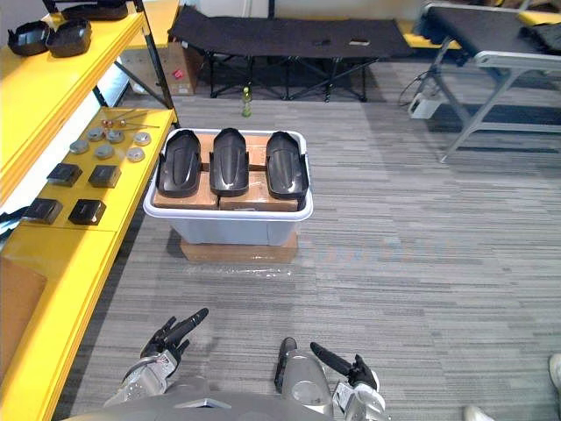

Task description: Walk over and take three plastic housings, then place them on the shelf

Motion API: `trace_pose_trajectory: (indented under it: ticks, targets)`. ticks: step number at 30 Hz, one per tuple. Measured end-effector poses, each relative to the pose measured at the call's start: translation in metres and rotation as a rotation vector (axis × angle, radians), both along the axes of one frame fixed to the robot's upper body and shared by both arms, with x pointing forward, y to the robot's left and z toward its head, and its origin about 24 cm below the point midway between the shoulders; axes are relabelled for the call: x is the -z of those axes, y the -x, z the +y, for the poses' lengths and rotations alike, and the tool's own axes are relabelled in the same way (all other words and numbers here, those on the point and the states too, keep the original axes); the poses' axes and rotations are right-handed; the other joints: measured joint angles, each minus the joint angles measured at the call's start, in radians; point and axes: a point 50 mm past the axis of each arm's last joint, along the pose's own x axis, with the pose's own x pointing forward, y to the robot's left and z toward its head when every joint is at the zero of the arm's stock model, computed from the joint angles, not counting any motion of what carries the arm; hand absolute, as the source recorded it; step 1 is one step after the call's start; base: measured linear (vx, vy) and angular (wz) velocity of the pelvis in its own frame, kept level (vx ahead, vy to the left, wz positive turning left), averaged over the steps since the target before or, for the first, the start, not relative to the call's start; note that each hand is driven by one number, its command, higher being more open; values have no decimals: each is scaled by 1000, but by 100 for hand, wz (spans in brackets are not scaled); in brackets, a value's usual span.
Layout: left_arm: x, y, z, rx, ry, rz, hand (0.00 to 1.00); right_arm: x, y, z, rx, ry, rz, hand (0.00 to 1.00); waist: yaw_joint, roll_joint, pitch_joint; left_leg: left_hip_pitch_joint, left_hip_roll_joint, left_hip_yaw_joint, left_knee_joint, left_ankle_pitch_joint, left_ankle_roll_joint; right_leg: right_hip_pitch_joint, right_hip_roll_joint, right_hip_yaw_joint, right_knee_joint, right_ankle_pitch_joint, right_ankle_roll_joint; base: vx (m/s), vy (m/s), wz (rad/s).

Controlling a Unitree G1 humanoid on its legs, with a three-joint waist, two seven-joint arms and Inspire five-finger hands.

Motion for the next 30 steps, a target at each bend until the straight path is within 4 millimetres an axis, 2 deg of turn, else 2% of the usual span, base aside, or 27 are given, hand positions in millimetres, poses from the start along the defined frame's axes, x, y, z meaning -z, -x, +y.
trace_pose_trajectory:
  ticks: [2, 3, 5, 6, 7, 9, 11, 12, 13, 15, 17, 20, 22, 23, 24, 26, 28, 29, 30]
  targets:
    - [1, 2, 4, -27, -13, -5, 100, 0, 3, -2, 14, 14, -2, 100, 0, 3, 7, -51, 46, 19, 117, 16, -12, 78, 19, -26, -62, -1, -3, 284, -163, 32]
    - [1, 3, 6, -30, -16, -4, 100, -1, 4, -3, 31, 22, -11, 100, -2, 2, 8, -55, 61, 51, 91, 9, -13, 126, 19, -39, -103, 6, -7, 335, -112, 29]
    - [2, 4, 7, -27, -15, -7, 100, -2, 1, -6, 61, 29, -43, 100, -2, 0, 9, -53, 62, 97, -69, 3, -6, 178, 9, -45, -165, 17, 6, 243, -33, 24]
    - [2, 4, 8, -25, -10, -16, 100, -4, -3, -7, 93, 30, -78, 100, -3, -5, 12, -55, 50, 117, -218, 13, -11, 198, -6, -50, -195, 22, 14, 223, 91, 21]
    - [1, 3, 10, -29, -10, -34, 100, -9, -9, -10, 120, 46, -126, 100, -1, -12, 16, -65, 31, 119, -373, 61, -10, 220, -32, -53, -218, 21, 21, 216, 126, 18]
    - [1, 4, 11, -35, -8, -40, 100, -16, -18, -13, 118, 75, -184, 100, -1, -12, 18, -77, 24, 123, -463, 135, -12, 243, -57, -54, -232, 17, 51, 185, 195, -4]
    - [2, 10, 13, -25, -14, -28, 100, -24, -27, -14, 91, 108, -241, 100, -4, -5, 17, -65, 27, 143, -491, 245, -17, 265, -68, -35, -231, 6, 98, 178, 238, -32]
    - [3, 12, 15, 6, -38, -20, 100, -27, -33, -9, 74, 104, -264, 100, -2, -19, 15, -42, 8, 166, -490, 273, 21, 284, -92, -20, -236, 10, 129, 268, 299, -30]
    - [2, 11, 17, 29, -56, -20, 100, -28, -37, -5, 67, 97, -278, 100, -1, -35, 13, -35, -12, 176, -501, 260, 31, 284, -111, -15, -243, 13, 135, 323, 338, -20]
    - [-2, 5, 27, 107, -118, -26, 100, -30, -46, 3, 41, 78, -305, 100, 0, -97, 10, -36, -78, 196, -524, 247, 66, 280, -172, -19, -268, 34, 168, 218, 220, -2]
    - [-4, -2, 28, 177, -152, -32, 100, -32, -51, 3, 43, 82, -331, 100, -3, -102, 9, -28, -114, 203, -538, 232, 89, 281, -206, -39, -259, 54, 196, 217, 206, 0]
    - [-5, -5, 19, 272, -166, -42, 100, -32, -51, 3, 54, 76, -345, 100, -4, -77, 14, 33, -134, 211, -556, 206, 109, 264, -244, -41, -130, 59, 191, 222, 200, -1]
    - [-5, -8, 13, 321, -166, -52, 100, -31, -49, 7, 45, 70, -344, 100, -9, -61, 12, 54, -122, 186, -556, 212, 118, 225, -245, -35, -17, 82, 166, 169, 115, 24]
    - [-10, -15, 10, 358, -173, -84, 100, -31, -48, 13, 47, 59, -357, 100, -23, -56, 12, 60, -100, 167, -556, 212, 118, 222, -222, -29, -25, 42, 161, 305, -152, 63]
    - [-17, -27, 18, 414, -225, -112, 100, -49, -66, 24, -2, 97, -489, 100, -23, -98, 13, 77, -70, 132, -553, 200, 75, 205, -123, -15, -181, 127, 132, 294, -174, 56]
    - [-16, -26, 12, 411, -201, -103, 100, -55, -73, 18, -13, 115, -526, 100, -30, -93, 14, 78, -51, 136, -560, 200, 64, 205, -107, -15, -191, 127, 132, 128, -136, 10]
    - [-14, -23, 11, 403, -187, -96, 100, -55, -71, 17, -13, 120, -522, 100, -28, -102, 17, 77, -44, 140, -564, 200, 58, 209, -98, -17, -206, 128, 132, -25, -63, -8]
    - [-15, -21, 12, 390, -183, -98, 100, -53, -68, 17, -18, 114, -514, 100, -27, -115, 18, 70, -43, 139, -563, 198, 51, 219, -94, -20, -233, 129, 132, -56, -78, -1]
    - [-17, -18, 16, 366, -181, -113, 100, -51, -65, 19, -39, 81, -508, 100, -20, -142, 19, 61, -41, 141, -553, 191, 42, 235, -87, -21, -282, 134, 133, -52, -84, -11]
